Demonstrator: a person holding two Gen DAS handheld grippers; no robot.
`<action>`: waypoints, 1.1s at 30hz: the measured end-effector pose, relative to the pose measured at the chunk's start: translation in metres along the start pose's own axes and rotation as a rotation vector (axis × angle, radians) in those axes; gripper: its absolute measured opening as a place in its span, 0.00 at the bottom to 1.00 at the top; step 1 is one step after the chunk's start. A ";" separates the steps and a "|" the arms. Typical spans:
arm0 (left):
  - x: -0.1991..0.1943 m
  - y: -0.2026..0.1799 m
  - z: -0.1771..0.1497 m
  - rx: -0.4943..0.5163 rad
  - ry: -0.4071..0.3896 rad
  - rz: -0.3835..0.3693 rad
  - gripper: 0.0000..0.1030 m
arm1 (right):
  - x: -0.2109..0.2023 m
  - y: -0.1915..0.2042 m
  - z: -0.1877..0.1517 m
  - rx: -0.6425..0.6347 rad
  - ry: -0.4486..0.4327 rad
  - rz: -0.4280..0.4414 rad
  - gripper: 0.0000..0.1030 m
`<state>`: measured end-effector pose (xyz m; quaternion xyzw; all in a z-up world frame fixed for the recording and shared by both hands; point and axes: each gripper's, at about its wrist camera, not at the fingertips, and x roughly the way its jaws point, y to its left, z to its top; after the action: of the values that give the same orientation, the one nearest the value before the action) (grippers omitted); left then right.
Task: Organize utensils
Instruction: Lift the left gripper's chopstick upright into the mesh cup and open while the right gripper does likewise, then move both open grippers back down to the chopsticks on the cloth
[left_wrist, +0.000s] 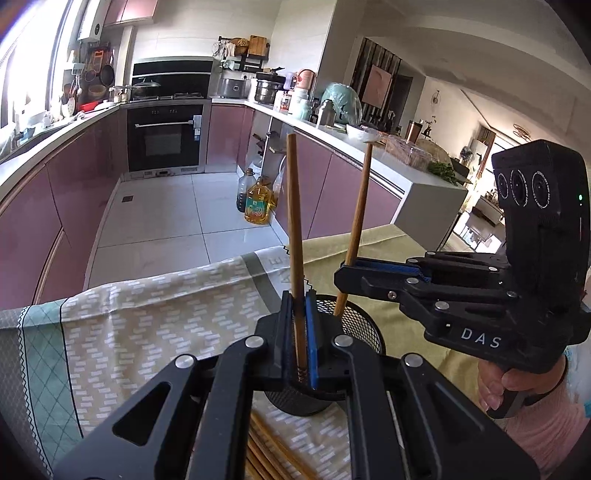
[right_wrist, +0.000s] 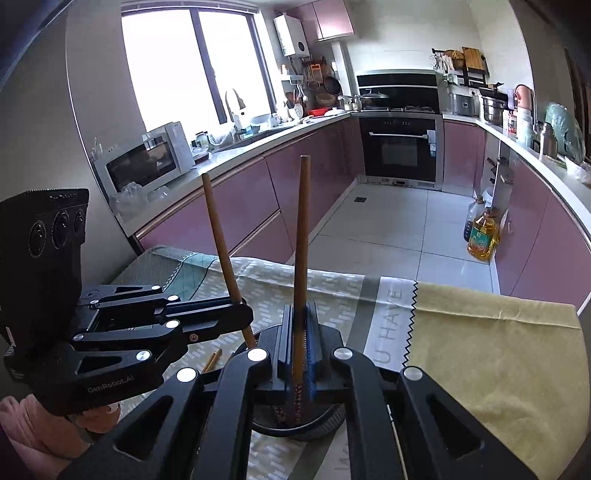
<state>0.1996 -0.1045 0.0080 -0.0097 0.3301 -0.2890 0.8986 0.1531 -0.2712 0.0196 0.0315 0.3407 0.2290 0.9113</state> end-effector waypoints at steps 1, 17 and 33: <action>0.002 -0.001 -0.003 -0.002 0.001 0.004 0.08 | 0.003 -0.003 0.002 0.004 0.002 0.000 0.06; -0.035 0.011 -0.022 -0.025 -0.084 0.105 0.41 | -0.021 0.001 -0.006 0.030 -0.087 -0.009 0.32; -0.082 0.049 -0.122 -0.040 0.038 0.242 0.54 | -0.016 0.064 -0.091 -0.068 0.059 0.125 0.45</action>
<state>0.1014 0.0001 -0.0496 0.0178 0.3516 -0.1720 0.9200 0.0590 -0.2299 -0.0262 0.0152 0.3570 0.2978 0.8852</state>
